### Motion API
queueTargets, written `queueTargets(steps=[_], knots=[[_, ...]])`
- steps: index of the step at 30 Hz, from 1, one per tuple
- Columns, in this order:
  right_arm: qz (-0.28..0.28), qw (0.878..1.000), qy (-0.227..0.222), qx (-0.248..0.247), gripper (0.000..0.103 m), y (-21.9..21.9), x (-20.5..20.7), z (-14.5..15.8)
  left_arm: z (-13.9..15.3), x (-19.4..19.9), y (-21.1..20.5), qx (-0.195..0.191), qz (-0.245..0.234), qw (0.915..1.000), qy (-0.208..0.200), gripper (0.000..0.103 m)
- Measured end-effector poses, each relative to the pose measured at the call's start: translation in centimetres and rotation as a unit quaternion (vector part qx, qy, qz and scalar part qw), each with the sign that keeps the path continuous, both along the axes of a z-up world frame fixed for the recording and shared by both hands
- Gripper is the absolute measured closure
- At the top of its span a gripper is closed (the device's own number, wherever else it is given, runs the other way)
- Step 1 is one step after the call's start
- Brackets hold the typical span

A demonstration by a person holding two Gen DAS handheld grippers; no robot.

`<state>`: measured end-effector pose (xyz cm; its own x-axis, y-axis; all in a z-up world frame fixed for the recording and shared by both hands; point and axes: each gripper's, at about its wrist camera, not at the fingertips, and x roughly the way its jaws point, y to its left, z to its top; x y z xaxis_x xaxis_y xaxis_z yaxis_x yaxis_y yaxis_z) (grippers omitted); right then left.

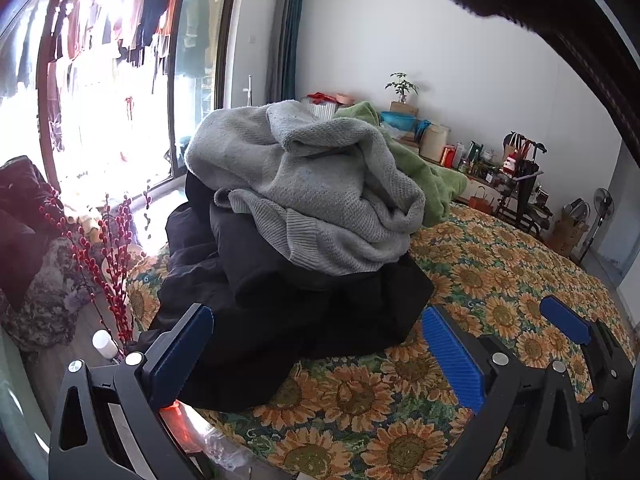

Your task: Fold clothes

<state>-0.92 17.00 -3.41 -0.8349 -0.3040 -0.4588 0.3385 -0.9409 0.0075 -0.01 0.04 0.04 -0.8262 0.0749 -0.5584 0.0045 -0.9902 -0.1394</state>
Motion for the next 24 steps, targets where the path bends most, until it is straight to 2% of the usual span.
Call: queueTargets(steps=[4, 12, 24], knots=[[0.005, 1.000, 0.012, -0.003, 0.000, -0.3, 0.6, 0.0, 0.3, 0.1, 0.1, 0.002, 0.001, 1.0000, 0.004, 0.000], [0.014, 1.000, 0.001, -0.010, 0.000, -0.4, 0.3, 0.0, -0.4, 0.8, -0.8, 0.003, -0.001, 0.9999, 0.012, 0.000], [0.017, 1.000, 0.000, -0.007, 0.000, -0.7, 0.5, -0.3, -0.5, 0.5, -0.7, -0.002, -0.002, 1.0000, -0.003, 0.000]])
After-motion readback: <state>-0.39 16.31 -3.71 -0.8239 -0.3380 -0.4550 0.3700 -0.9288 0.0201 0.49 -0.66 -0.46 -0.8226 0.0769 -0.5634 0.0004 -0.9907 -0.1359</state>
